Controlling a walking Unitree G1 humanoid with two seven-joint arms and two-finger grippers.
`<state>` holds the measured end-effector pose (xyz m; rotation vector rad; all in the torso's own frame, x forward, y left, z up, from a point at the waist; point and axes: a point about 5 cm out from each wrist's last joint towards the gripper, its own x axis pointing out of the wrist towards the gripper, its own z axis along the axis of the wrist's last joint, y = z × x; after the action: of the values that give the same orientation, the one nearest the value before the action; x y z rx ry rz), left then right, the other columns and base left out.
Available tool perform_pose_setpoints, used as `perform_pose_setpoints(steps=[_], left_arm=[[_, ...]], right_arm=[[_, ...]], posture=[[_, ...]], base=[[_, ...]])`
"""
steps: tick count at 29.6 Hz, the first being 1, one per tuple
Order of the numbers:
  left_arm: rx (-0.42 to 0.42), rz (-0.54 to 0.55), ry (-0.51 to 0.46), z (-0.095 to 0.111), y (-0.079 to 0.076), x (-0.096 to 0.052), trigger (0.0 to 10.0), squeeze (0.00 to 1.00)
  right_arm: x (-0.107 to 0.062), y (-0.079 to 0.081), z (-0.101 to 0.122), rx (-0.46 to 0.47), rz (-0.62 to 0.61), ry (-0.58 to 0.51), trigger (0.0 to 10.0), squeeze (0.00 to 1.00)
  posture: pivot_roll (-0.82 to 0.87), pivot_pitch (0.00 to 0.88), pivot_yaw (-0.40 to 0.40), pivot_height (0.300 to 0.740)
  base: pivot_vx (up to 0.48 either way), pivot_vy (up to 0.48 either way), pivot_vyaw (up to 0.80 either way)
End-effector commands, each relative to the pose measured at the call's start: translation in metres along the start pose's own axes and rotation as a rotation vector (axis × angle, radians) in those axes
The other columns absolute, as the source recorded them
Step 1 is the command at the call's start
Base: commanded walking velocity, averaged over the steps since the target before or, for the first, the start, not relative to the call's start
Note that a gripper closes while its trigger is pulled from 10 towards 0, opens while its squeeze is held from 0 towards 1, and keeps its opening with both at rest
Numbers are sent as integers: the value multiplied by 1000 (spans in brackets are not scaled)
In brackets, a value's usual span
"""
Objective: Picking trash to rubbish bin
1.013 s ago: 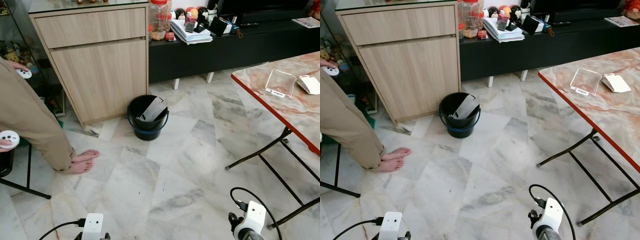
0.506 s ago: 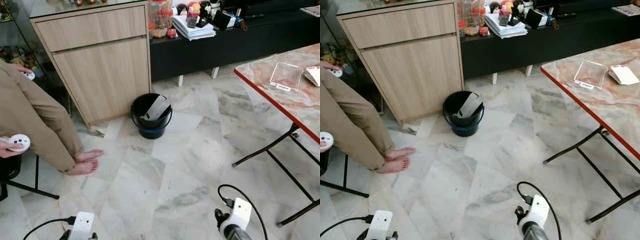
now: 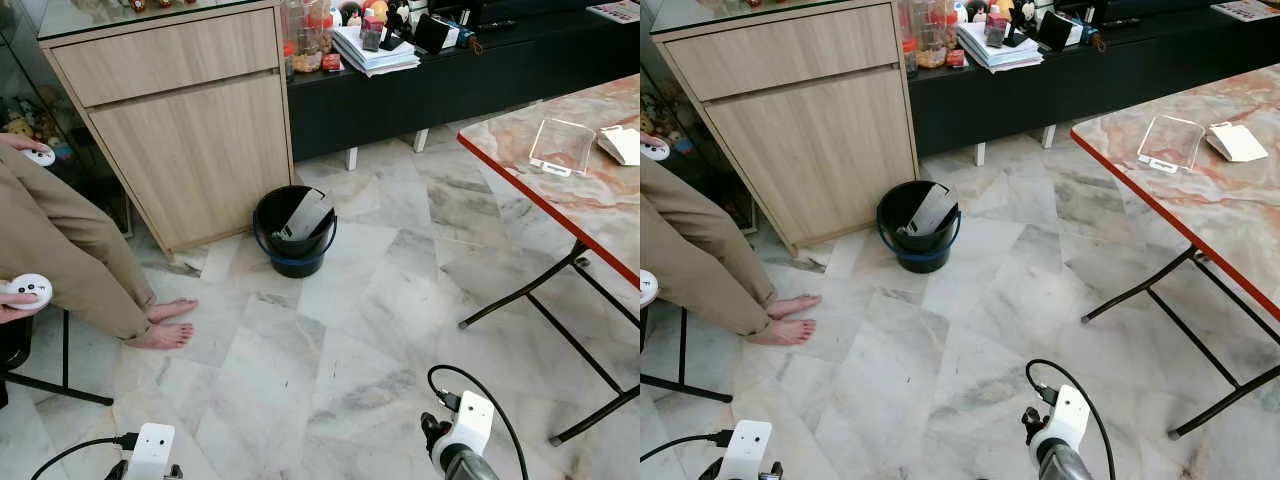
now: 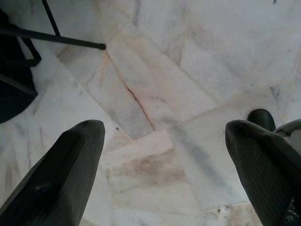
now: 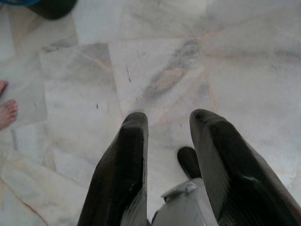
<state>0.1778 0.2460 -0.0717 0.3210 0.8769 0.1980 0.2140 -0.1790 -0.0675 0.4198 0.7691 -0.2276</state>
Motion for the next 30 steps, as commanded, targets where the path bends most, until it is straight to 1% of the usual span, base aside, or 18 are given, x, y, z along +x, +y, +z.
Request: perform_pose_setpoints(steps=[1, 5, 6, 8, 11, 15, 18, 21, 23, 27, 30], left_arm=[[20, 5, 19, -3, 0, 0, 10000, 0], [10, 8, 12, 1, -1, 1, 10000, 0], [-28, 21, 13, 2, -2, 1, 10000, 0], [-35, 23, 13, 2, -2, 1, 10000, 0], [-24, 15, 18, 0, -2, 0, 10000, 0], [-27, 29, 25, -3, 1, 0, 10000, 0], [-10, 31, 29, -5, 2, 0, 10000, 0], [26, 23, 57, -10, 2, -1, 10000, 0], [16, 26, 64, -13, 3, -2, 10000, 0], [43, 21, 62, -13, 4, -2, 10000, 0], [41, 32, 65, -14, 7, -2, 10000, 0]], right_arm=[[0, -3, 0, 17, -16, 1, 10000, 0], [0, -4, 1, 8, -13, 3, 10000, 0], [0, -6, 1, 6, -22, 6, 10000, 0], [-1, -7, 1, 8, -25, 6, 10000, 0], [0, -7, 2, 10, -27, 6, 10000, 0], [0, -4, 3, 9, -16, 4, 10000, 0], [0, -3, 2, 12, -15, 6, 10000, 0], [0, -1, -2, 7, -9, 16, 10000, 0], [0, 0, -4, 14, -6, 18, 10000, 0], [-1, 1, -7, 15, -5, 23, 10000, 0], [-1, 1, -8, 17, -6, 25, 10000, 0]], posture=[[93, 118, 3, 740], [110, 117, -4, 740], [115, 105, -4, 740], [114, 105, -3, 740], [106, 106, -4, 740], [117, 118, 2, 740], [116, 123, 1, 740], [118, 125, 7, 740], [120, 132, 16, 740], [119, 136, 21, 740], [109, 138, 27, 740]], base=[[0, -255, -763], [0, -315, -763], [0, 0, -763], [0, 0, -763], [0, 0, -763], [0, 0, -763], [0, 0, -763], [0, -307, -763], [0, 0, -763], [0, 0, -763], [0, -379, -763]])
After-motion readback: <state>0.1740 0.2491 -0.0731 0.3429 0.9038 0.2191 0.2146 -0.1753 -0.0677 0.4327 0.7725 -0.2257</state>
